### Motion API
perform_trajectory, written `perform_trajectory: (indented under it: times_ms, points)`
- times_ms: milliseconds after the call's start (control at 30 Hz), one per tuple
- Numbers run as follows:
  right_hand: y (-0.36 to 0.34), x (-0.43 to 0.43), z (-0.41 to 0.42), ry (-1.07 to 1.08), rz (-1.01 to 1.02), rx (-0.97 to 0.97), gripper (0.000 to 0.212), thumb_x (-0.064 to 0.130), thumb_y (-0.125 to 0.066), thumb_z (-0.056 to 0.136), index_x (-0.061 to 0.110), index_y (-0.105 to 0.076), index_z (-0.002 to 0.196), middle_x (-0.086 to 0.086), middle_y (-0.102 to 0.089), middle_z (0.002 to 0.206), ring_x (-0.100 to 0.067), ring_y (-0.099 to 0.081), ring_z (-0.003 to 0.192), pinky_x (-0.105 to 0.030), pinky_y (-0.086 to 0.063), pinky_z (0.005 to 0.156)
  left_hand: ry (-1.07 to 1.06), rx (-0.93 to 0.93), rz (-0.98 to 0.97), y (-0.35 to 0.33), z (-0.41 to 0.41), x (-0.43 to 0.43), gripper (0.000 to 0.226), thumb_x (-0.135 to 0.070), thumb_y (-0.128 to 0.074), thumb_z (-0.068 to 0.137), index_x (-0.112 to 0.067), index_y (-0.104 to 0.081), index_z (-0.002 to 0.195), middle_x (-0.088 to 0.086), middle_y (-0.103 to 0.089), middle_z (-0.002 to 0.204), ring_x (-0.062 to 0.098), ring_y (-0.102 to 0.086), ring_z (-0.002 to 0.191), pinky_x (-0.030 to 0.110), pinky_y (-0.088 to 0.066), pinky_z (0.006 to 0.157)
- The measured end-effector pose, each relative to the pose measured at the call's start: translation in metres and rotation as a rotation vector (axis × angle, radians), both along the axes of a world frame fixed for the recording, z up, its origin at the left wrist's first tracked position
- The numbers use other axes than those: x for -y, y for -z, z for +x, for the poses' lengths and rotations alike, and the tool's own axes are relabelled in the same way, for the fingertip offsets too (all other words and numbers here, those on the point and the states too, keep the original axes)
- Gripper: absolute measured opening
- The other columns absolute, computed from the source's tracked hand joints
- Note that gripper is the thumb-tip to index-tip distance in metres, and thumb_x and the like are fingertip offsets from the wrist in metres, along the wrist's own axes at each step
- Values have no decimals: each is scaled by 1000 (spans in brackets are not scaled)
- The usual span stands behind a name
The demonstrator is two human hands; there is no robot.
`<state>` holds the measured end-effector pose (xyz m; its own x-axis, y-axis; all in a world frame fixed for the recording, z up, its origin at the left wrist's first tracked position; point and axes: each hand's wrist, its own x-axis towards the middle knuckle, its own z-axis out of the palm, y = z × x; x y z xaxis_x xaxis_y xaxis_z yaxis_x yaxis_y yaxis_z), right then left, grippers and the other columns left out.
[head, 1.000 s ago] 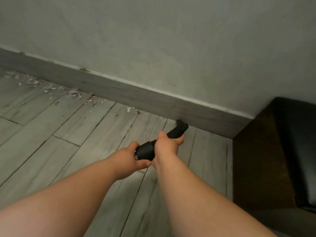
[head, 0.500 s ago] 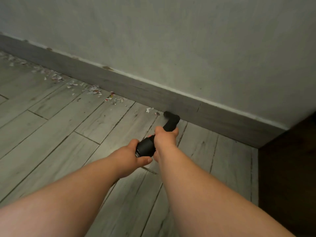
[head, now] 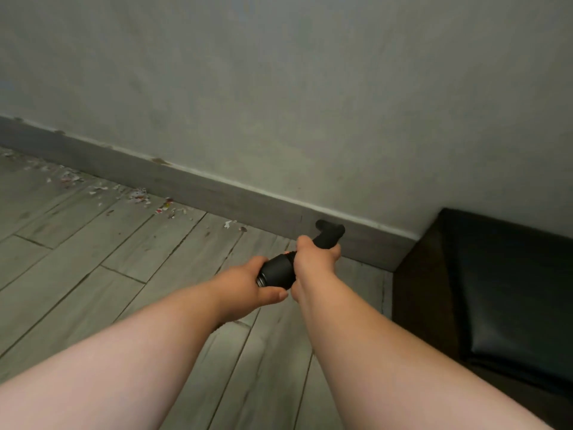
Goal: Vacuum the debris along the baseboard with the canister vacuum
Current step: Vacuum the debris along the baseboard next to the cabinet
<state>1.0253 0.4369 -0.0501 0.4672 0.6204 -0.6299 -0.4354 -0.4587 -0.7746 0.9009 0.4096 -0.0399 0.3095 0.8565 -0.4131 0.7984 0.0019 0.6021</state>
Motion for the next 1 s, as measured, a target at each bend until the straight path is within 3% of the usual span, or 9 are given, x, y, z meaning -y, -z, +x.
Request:
perform_trajectory:
  times_ms: [167, 267, 500, 700, 800, 1000]
  points:
    - [-36, 29, 40, 116, 78, 22, 77, 16, -58, 91, 40, -16, 150, -11, -58, 120, -29, -62, 84, -42, -54, 74, 65, 13, 44, -33, 41, 17, 53, -47, -65, 85, -30, -40, 128, -6, -56, 90, 10, -53, 76, 20, -38, 58]
    - [-47, 41, 73, 228, 105, 5, 76, 15, -59, 90, 40, -19, 150, -7, -57, 121, -30, -60, 84, -41, -53, 75, 127, 17, 61, -47, 74, 24, 56, -46, -66, 85, -30, -40, 131, -7, -54, 91, 6, -51, 74, 20, -36, 58]
    - [-41, 50, 130, 342, 100, -27, 81, 15, -57, 90, 38, -11, 152, -12, -51, 133, -30, -55, 87, -40, -50, 75, 211, -48, 51, -44, 134, 23, 58, -49, -66, 84, -25, -42, 131, 4, -61, 112, 22, -58, 98, 32, -48, 86]
    - [-27, 47, 126, 289, 83, -16, 85, 16, -58, 88, 44, -5, 149, -11, -58, 116, -29, -65, 78, -44, -57, 74, 196, -55, 15, -36, 133, 17, 58, -45, -67, 85, -30, -39, 133, -2, -56, 103, 17, -54, 92, 25, -39, 77]
    - [-23, 42, 122, 284, 77, -30, 85, 16, -57, 88, 44, -5, 149, -12, -59, 118, -27, -64, 75, -44, -58, 74, 176, -43, 5, -34, 127, 15, 55, -43, -66, 86, -29, -40, 132, -6, -54, 94, 15, -53, 88, 25, -38, 74]
    - [-30, 28, 88, 261, 76, -41, 83, 13, -57, 89, 44, -9, 149, -6, -50, 108, -25, -60, 72, -44, -56, 74, 135, -55, 42, -36, 93, 0, 53, -45, -66, 85, -29, -42, 129, -12, -51, 83, 5, -50, 72, 20, -37, 58]
